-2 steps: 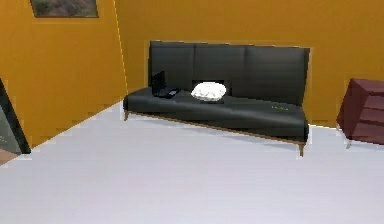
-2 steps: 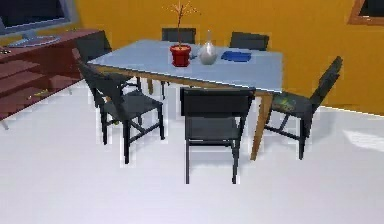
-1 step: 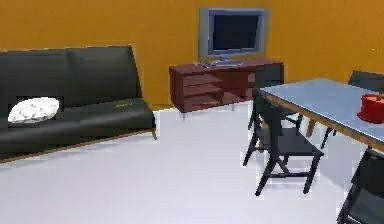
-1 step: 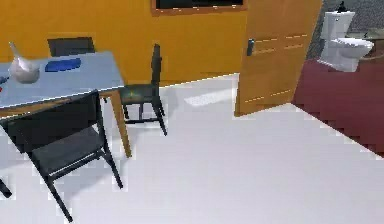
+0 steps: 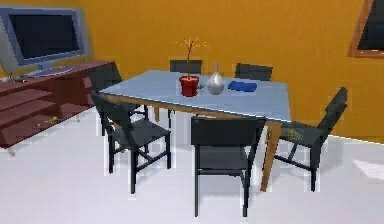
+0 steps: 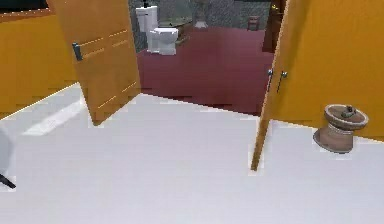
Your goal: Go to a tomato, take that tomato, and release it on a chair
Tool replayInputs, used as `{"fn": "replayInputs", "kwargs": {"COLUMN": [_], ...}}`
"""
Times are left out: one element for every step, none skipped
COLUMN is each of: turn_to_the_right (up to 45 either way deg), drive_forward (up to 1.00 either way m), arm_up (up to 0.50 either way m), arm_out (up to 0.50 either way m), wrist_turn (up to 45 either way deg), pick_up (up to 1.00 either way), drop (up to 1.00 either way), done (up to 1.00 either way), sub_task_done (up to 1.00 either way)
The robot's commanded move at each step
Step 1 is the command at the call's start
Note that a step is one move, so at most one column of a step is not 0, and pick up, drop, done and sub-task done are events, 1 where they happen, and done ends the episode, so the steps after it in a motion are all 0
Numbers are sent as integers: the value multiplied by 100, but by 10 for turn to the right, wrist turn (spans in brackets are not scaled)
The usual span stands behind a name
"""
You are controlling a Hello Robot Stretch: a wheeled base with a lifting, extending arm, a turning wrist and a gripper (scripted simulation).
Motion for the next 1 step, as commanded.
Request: {"fn": "replayInputs", "kwargs": {"turn_to_the_right": [300], "drive_forward": [0], "arm_up": [0], "arm_out": [0], "wrist_turn": [0], "pick_up": [0], "drop": [0], "done": [0], "sub_task_done": [0]}}
